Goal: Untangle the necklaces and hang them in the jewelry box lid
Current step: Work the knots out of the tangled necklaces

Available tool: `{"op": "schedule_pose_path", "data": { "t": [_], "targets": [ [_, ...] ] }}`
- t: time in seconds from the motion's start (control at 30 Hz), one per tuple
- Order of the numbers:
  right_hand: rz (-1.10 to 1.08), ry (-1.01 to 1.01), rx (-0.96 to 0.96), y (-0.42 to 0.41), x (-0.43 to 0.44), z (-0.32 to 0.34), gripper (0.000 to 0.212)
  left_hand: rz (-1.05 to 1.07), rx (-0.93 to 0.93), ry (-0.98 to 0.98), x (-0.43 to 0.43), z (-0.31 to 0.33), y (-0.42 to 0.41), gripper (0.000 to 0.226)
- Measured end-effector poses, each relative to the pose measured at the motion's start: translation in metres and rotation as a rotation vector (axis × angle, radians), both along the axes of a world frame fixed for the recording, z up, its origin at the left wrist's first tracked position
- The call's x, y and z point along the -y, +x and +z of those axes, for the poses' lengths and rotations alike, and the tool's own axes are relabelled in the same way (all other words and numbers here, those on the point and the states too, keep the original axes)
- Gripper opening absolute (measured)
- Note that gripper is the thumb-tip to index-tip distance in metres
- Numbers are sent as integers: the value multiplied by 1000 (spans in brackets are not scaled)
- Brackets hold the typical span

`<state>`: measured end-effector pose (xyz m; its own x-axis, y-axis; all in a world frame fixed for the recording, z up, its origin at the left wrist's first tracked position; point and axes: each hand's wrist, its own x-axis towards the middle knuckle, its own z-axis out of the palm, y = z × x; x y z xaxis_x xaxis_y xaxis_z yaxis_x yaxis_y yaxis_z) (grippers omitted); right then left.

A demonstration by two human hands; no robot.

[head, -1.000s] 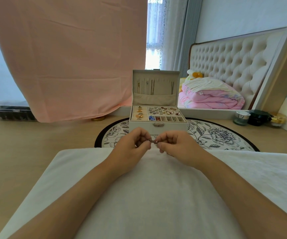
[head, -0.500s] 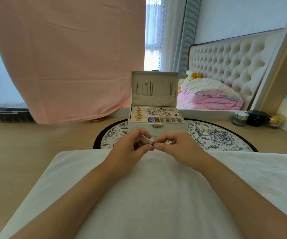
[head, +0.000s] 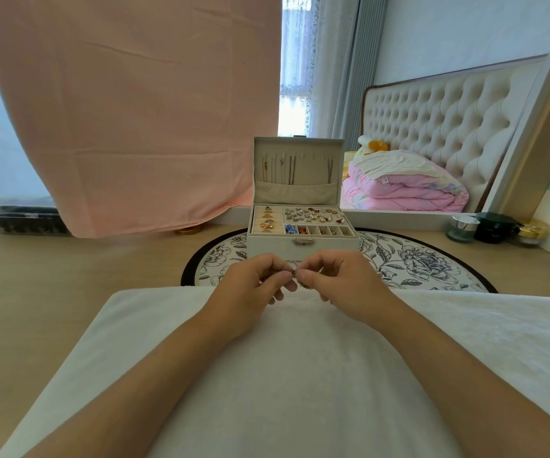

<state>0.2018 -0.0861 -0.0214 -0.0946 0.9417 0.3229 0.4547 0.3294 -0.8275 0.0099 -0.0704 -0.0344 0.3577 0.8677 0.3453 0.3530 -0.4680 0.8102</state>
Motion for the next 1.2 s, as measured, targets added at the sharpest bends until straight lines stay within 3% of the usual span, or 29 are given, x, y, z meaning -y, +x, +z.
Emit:
{"op": "schedule_pose_path", "data": {
  "t": [0.17,0.3,0.47,0.63,0.73,0.9,1.1,1.2],
  "targets": [
    [30,25,14,-1,2,3,22,-1,28,-50,-1,2,-1,11],
    [19,44,79,1,5,6,14,14,43,-78,-1,1,0,6],
    [19,13,13,-3,6,6,12,69,26,54,-4,-3,-1,8],
    [24,-4,-48,-3,5,6,15,115,45,32,-2,-2,1,9],
    [-12,40,22,-2,5,2,15,138,102,-26,-1,-1,2,9],
    [-60,167,394,-3,11,6,4,153,47,-88,-1,0,4,9],
    [-54,133,303,-2,8,4,8,76,-23,-97,-2,-2,6,17],
    [-12,134,359,-3,8,6,7,58,-32,-99,-1,-3,8,21]
  ]
}}
